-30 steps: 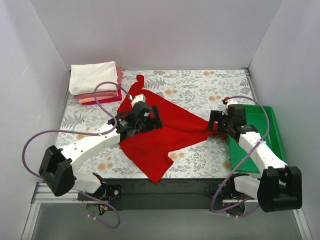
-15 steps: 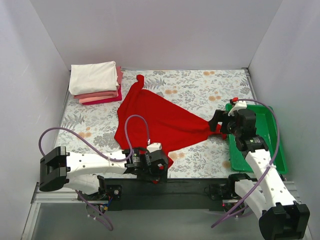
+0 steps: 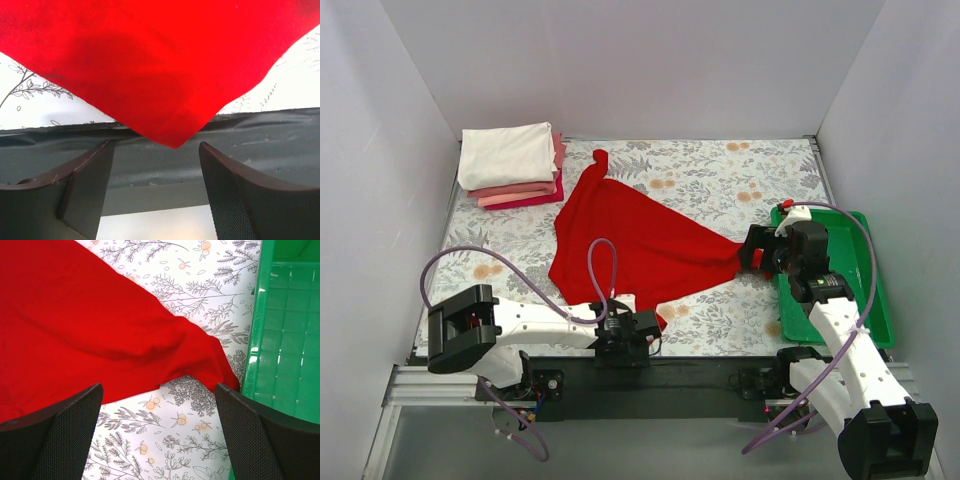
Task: Fold and stack the t-shirts
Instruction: Flatten the tshirt out
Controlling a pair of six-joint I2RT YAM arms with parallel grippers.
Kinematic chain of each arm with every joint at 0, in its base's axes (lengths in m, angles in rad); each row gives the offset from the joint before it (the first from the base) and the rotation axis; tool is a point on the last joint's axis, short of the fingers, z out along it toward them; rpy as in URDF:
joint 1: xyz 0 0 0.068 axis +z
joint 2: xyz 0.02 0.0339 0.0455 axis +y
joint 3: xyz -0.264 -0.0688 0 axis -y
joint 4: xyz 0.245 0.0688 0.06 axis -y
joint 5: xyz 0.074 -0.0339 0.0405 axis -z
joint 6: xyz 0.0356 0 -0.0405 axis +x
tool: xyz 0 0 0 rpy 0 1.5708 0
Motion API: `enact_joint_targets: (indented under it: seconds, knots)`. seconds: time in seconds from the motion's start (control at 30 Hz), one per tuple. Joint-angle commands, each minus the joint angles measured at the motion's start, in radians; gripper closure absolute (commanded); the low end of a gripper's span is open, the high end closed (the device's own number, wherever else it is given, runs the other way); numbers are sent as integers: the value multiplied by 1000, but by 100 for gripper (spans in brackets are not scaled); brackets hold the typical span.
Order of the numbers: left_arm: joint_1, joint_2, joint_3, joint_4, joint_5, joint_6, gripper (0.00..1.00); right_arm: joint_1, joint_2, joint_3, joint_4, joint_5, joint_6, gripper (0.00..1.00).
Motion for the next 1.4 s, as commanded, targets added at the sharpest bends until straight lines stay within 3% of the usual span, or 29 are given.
enact_joint_targets:
  seconds: [0.0, 0.33, 0.4, 0.53, 0.7, 0.8, 0.87, 1.0, 1.13, 1.23, 1.37]
  knots:
    - [-5, 25, 36, -45, -97, -94, 36, 2, -13, -12, 6, 18, -10, 2]
    - [-3, 137, 143, -185, -187, -194, 53, 2, -14, -18, 9, 15, -11, 2]
    - [-3, 148, 160, -200, -193, -200, 62, 2, -14, -19, 9, 15, -11, 2]
    - [-2, 139, 171, -292, -216, -275, 100, 0, -14, -27, 9, 14, -11, 2]
    - [72, 79, 151, -396, -272, -336, 100, 2, -17, -28, 9, -9, -19, 2]
    - [226, -13, 120, -455, -361, -327, 100, 3, -16, -28, 12, -51, -33, 2]
    - [386, -121, 113, -481, -409, -303, 100, 9, -8, -28, 12, -98, -39, 2]
    - [631, -338, 65, -348, -463, -158, 100, 37, -11, -39, 12, -118, -36, 2]
    - [861, -410, 20, -277, -460, -83, 100, 52, -22, -70, -28, -97, 1, 2]
    - [895, -372, 27, -259, -432, -59, 100, 95, -40, -108, -51, -95, 60, 2]
    - [902, -305, 56, -358, -479, -163, 100, 285, -53, -131, -129, 47, 212, 2]
